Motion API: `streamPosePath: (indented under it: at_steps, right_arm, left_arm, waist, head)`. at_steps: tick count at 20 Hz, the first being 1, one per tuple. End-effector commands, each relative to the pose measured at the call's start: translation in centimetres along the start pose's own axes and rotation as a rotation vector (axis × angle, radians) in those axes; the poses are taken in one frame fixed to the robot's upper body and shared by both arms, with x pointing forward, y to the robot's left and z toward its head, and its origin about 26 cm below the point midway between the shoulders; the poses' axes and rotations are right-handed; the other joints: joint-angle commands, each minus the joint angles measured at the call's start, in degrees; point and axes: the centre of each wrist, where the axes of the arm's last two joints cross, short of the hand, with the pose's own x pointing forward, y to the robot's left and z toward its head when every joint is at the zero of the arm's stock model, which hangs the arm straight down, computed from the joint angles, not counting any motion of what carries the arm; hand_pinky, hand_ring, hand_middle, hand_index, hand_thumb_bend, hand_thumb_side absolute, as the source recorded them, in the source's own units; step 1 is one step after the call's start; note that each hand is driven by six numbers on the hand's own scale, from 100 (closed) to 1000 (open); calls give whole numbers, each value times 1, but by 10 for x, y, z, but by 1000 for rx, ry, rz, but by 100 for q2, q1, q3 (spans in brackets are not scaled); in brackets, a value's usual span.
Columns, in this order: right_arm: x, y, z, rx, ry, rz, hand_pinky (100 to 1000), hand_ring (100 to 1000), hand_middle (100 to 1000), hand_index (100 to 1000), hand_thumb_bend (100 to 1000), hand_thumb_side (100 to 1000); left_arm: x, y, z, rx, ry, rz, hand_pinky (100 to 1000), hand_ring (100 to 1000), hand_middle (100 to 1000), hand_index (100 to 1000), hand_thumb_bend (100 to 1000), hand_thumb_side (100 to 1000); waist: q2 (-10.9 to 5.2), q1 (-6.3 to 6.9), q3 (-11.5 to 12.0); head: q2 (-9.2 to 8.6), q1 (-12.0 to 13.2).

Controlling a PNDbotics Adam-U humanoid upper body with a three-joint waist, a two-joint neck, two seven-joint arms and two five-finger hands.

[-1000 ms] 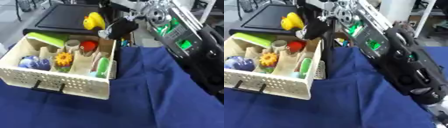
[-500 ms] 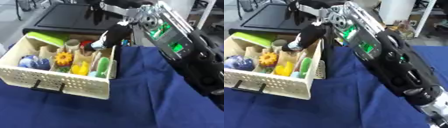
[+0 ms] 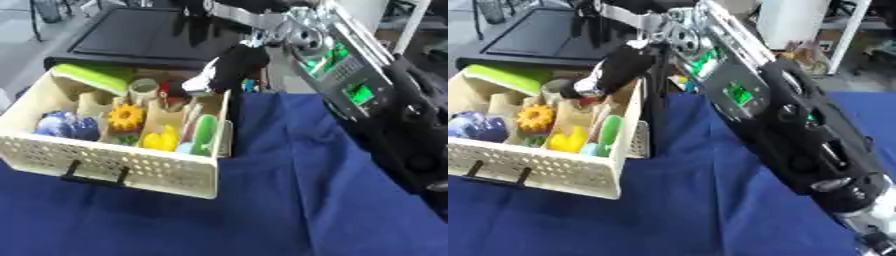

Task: Pick up objects from table and place into drawer.

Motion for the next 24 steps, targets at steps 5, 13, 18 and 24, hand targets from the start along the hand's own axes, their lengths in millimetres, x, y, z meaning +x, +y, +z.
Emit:
streamPosePath:
  at_steps: [5,13,18,24]
  right_arm:
    - [13,-59,40,-293,-107,-32,670,688,588,766,403,708]
    - [11,-83,93,-554,-223,-66,673,716,607,755,281,834]
    - [7,-90,130,-711,-279,-77,675,726,616,753,237,844]
    - [-15,-94,159,-836,-253,-104,674,731,621,752,233,837]
  left_arm:
    - [6,3,-8,-16,-14,-20,385,491,524,688,124,1000]
    - [17,13,8,-41,76,-112,424,547,590,744,180,1000]
    - [30,25,5,-107,163,-214,432,582,625,779,195,1000]
    - [47,38,0,-288,338,-337,420,590,634,780,177,1000]
  waist:
    - [-140,128,-89]
    - [-191,237,-139]
    - [-234,274,-150]
    - [-297,334,-108]
  head:
    - [-4,97]
    - [26,200]
    - [54,239]
    - [85,238]
